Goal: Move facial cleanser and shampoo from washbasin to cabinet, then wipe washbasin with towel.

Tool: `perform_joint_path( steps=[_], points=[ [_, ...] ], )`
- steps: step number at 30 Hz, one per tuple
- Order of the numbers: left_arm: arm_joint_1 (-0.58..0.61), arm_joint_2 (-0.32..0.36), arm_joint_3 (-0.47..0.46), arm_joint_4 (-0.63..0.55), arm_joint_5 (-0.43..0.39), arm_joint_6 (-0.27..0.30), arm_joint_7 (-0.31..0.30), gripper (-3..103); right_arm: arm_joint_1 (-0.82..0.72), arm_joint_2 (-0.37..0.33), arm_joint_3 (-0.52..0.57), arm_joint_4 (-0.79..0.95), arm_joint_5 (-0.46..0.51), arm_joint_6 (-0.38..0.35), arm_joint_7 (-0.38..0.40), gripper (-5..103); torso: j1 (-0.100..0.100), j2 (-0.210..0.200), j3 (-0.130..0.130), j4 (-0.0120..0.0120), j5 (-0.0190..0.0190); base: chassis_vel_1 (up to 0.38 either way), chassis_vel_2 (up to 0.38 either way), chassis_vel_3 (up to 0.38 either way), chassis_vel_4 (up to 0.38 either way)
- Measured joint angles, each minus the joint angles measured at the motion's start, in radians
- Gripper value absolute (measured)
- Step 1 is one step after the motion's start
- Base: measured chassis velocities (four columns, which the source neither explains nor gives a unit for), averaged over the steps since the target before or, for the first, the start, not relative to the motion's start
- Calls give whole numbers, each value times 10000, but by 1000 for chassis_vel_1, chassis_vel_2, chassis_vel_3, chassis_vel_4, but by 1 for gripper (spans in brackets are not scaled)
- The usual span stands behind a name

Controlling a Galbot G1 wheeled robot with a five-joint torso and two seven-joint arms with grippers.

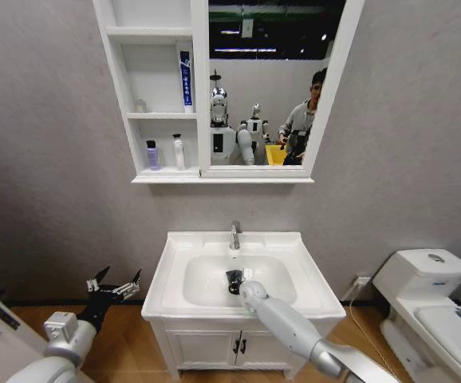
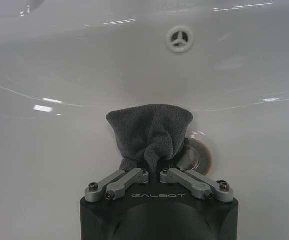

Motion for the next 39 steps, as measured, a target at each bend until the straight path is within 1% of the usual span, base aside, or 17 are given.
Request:
perform_joint_path(
  steps=[3,5,8,11,13,16,18,21,24,26,29,30,31,34,35,37,39],
  points=[
    [0,0,0,0,0,0,0,100,-61,254,-31,95,19,194,-104,5,1,-1,2,3,2,0,0,0,0],
    [0,0,0,0,0,0,0,100,-277,523,217,184,-164,305,163,5,0,-1,1,6,4,0,0,0,0],
    [0,0,1,0,0,1,0,100,-388,501,290,281,-305,329,251,5,0,-1,1,6,4,0,0,0,0],
    [0,0,0,0,1,0,0,100,-711,-5,745,531,-937,371,403,5,0,-1,1,7,4,0,0,0,0],
    [0,0,0,0,0,1,1,100,-815,-238,986,581,-1025,344,420,5,0,-1,1,5,5,0,0,0,0],
    [0,0,0,0,0,0,0,100,-1005,-796,1295,748,-1087,294,428,5,0,0,0,0,2,0,0,0,0],
    [0,-1,0,0,0,0,1,100,-1129,-1383,1521,1011,-1049,221,430,5,0,0,0,-2,2,0,0,0,0],
    [0,0,0,0,0,1,0,100,-1099,-1642,1529,1139,-835,111,366,5,0,0,0,-4,2,0,0,0,0],
    [0,0,0,0,0,1,0,100,-1003,-1555,1420,1157,-676,27,280,5,0,0,0,-6,-3,0,0,0,0],
    [0,0,0,0,0,0,1,100,-825,-894,1044,1094,-404,-18,238,5,1,-1,1,1,3,0,0,0,0],
    [0,0,0,0,0,0,1,100,-781,-743,975,1065,-335,-30,253,5,1,-1,1,3,3,0,0,0,0],
    [0,0,0,0,0,0,1,100,-648,-285,701,977,-73,-33,281,5,0,0,1,5,0,0,0,0,0],
    [0,0,0,0,0,0,0,100,-583,-40,538,907,53,96,273,5,1,-1,0,5,0,0,0,0,0],
    [0,0,0,0,0,1,0,100,-561,172,473,787,75,293,246,5,0,-1,0,5,0,0,0,0,0],
    [0,0,0,0,0,0,0,100,-584,481,450,633,37,633,91,5,0,0,0,5,0,0,0,0,0],
    [0,0,0,0,0,1,0,100,-646,539,445,671,12,731,55,5,0,0,0,5,1,0,0,0,0],
    [0,0,0,0,0,0,0,100,-773,338,458,947,8,710,186,5,1,0,1,5,3,0,0,0,0]
  ],
)
